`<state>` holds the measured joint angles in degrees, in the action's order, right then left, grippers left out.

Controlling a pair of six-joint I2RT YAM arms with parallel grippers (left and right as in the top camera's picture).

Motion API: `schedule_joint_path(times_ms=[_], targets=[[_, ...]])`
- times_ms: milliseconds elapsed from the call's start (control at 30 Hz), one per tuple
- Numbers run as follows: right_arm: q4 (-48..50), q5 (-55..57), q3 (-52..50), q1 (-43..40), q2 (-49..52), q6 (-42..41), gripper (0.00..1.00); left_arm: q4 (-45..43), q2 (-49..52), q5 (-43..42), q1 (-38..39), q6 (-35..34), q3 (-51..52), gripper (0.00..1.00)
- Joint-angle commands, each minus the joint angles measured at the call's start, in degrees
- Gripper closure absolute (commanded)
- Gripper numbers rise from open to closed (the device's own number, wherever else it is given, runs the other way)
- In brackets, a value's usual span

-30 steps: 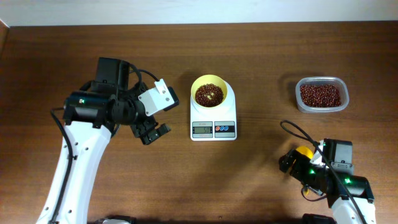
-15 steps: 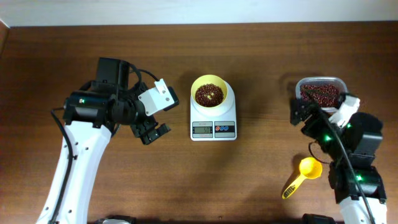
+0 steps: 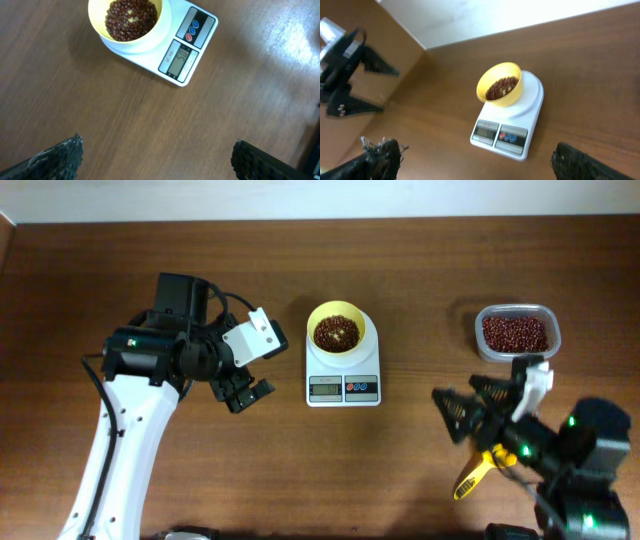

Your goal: Scoop item into bowl and weigh 50g on scale

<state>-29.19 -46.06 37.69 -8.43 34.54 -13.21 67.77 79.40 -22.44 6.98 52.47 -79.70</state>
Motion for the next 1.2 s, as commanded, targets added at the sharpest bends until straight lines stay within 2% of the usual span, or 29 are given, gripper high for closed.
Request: schedule_joint_path(times_ms=[0,100,267,333,500,600,767,867,1100,1167], targets=[[-11.2,-1.4,-0.1,0.2,-9.2,8.2,0.01,0.0,-0.3,-0.2,-0.1,-0.6,0.0,0.01],[-16.2,-1.0,-0.1,0.2,-13.0,17.3,0.01,0.0,-0.3,-0.2,-0.1,-0.6,0.0,0.01],[-18.2,1.7,-0.2,3.0,-14.4,17.0,0.01,0.0,-0.3,-0.2,-0.1,-0.6,0.0,0.01],[-18.2,8.2,-0.2,6.4,-19.6,11.2,0.01,0.0,-0.3,-0.2,-0.1,-0.6,0.0,0.01],[-16.2,15.3,-2.4,7.5,-28.5,11.3,0.01,0.0,-0.3,-0.2,-0.1,-0.6,0.0,0.01],[-9.3,17.2,-7.1,12.4,-29.4,11.2,0.01,0.0,-0.3,-0.2,-0.1,-0.6,0.0,0.01],[2.1,18.7,-14.9,12.6,-29.5,10.8,0.01,0.0,-0.3,-0.2,-0.1,-0.6,0.0,0.01],[4.0,22.9,-18.1,12.5,-34.3,10.8,0.01,0.0,-0.3,-0.2,-0.1,-0.6,0.0,0.01],[6.0,32.9,-18.6,16.5,-34.3,13.0,0.01,0.0,-0.3,-0.2,-0.1,-0.6,0.0,0.01],[12.9,33.2,-21.4,17.0,-34.3,16.4,0.01,0.0,-0.3,-0.2,-0.1,-0.6,0.0,0.01]])
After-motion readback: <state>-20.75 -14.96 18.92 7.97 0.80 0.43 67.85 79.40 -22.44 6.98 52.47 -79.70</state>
